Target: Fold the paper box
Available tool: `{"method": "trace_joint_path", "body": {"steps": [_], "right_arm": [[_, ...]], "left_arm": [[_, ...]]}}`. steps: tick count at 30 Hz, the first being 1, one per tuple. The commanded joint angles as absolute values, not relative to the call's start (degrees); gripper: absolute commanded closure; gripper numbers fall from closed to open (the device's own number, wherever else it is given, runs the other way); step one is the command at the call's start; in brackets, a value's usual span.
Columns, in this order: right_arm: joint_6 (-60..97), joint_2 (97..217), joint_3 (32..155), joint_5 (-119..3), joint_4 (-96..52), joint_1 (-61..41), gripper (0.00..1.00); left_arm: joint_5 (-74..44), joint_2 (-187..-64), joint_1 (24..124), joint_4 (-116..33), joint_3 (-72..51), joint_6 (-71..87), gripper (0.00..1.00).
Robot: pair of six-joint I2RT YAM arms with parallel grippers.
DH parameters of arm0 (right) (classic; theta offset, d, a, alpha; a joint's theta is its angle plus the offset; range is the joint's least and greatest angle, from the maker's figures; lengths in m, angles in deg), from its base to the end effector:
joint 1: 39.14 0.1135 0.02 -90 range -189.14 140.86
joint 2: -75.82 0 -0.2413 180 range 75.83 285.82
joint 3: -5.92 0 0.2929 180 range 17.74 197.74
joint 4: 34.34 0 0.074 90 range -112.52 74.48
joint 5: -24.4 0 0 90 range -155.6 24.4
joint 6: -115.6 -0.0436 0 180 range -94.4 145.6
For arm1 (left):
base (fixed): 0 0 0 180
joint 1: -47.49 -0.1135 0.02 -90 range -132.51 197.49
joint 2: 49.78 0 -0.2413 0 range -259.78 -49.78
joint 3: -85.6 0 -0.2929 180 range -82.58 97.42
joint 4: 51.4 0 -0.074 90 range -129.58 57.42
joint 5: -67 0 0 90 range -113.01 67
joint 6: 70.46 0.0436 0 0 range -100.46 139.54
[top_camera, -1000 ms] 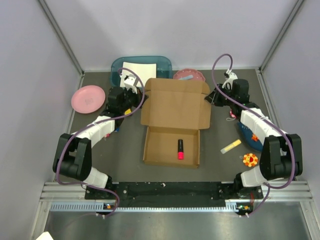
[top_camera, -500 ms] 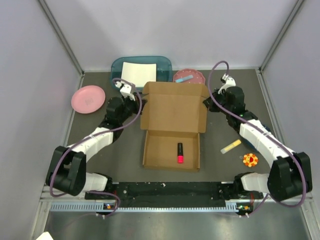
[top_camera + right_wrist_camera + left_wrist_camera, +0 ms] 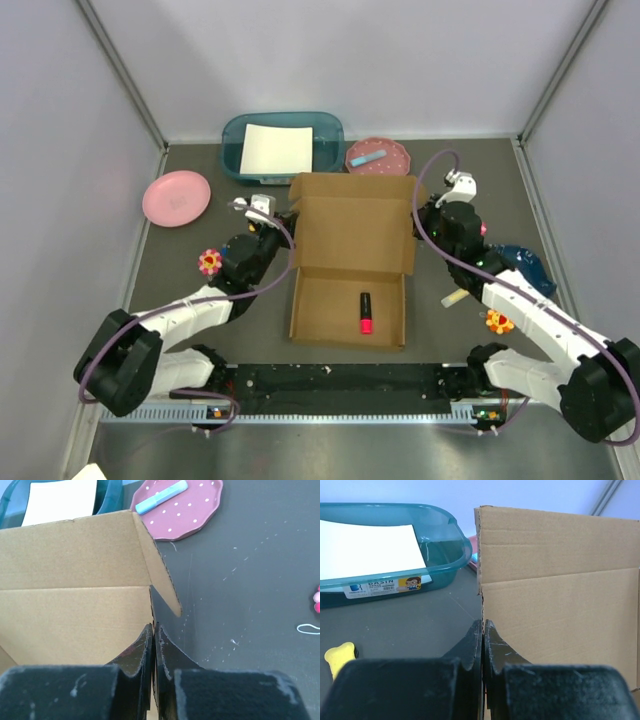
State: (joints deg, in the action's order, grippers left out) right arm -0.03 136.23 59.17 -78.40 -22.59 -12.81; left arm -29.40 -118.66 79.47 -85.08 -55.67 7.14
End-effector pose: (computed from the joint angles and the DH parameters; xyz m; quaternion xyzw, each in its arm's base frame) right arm 0.2747 0.1252 0.2491 0.0599 0.8090 0.1715 0.5591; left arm 0.2600 -0.1566 0.1987 0.0762 0.6809 -0.2393 0.6880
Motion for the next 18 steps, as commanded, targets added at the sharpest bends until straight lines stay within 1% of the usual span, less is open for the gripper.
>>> {"method": "trace_joint_path", "body": {"steps": [1, 6, 10, 15, 16, 17, 18], "right_arm": [[-3.31, 135.07, 56.85, -87.92, -21.11, -7.60, 1.00], [-6.04, 133.22, 53.51, -94.42, -23.73, -3.55, 1.00], [-8.24, 133.13, 51.75, -99.08, -24.80, -0.47, 1.00], [-9.82, 133.92, 51.66, -100.93, -24.37, 1.38, 1.00], [-9.74, 133.83, 52.01, -101.02, -23.84, 1.47, 1.00], [-8.69, 133.75, 52.10, -101.02, -23.66, 1.47, 1.00], [-8.07, 133.31, 52.36, -101.02, -23.31, 1.47, 1.00]], "left_arm": [[-38.98, -117.45, 83.96, -94.68, -59.72, 8.29, 1.00], [-47.25, -117.89, 88.61, -102.67, -63.07, 8.99, 1.00], [-53.49, -118.16, 91.43, -105.05, -64.56, 8.99, 1.00], [-59.39, -118.60, 94.15, -106.03, -64.48, 10.48, 0.99], [-59.57, -118.51, 94.07, -104.63, -64.04, 11.01, 0.97], [-59.92, -118.16, 94.16, -103.23, -63.69, 11.19, 0.92], [-60.61, -117.03, 94.07, -101.47, -63.25, 11.28, 0.90]]}}
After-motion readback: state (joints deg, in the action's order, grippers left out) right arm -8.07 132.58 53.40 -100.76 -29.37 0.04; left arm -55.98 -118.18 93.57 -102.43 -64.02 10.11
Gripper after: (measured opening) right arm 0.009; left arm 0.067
